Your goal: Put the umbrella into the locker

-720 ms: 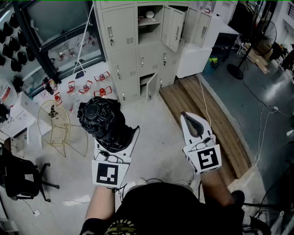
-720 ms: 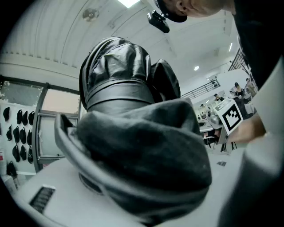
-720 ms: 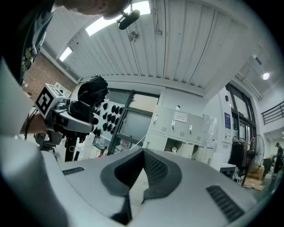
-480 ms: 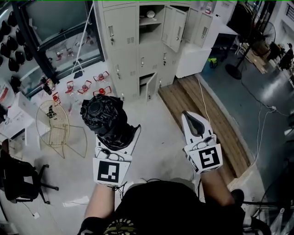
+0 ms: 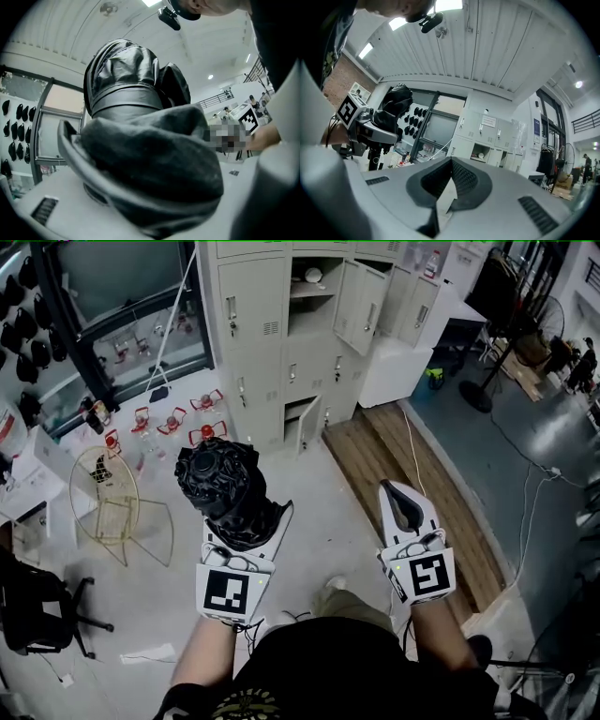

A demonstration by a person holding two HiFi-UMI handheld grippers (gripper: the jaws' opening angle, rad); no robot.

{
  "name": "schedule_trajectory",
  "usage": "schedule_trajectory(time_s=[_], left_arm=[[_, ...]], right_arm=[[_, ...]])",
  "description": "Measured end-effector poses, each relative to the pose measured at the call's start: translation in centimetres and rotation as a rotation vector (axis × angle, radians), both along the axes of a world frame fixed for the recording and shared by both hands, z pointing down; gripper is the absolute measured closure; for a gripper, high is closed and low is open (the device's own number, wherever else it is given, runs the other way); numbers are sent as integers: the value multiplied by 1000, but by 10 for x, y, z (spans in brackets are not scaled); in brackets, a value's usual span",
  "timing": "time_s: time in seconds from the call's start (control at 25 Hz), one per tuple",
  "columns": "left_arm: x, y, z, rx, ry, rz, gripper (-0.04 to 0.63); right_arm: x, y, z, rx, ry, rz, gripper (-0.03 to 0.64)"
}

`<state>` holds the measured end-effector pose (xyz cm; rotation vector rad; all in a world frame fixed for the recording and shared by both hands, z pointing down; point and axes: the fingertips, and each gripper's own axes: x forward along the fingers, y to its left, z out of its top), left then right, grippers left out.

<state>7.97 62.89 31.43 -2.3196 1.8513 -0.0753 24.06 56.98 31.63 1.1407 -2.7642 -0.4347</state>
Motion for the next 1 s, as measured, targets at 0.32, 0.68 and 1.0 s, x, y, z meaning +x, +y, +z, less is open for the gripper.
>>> schedule_trajectory(time_s=[0.32,0.68,1.0], left_arm=[[1,-47,3,-13,-35,-5,288],[-2,-125,3,-35,-23,-24,288],[-6,-194,-1,-43,-18,-47,288]], right_arm=[[-10,-56,4,-14,-6,-41,595],[-14,-137,1,-4,-33,-71,595],[-18,-201,-9,7,-25,-104,595]])
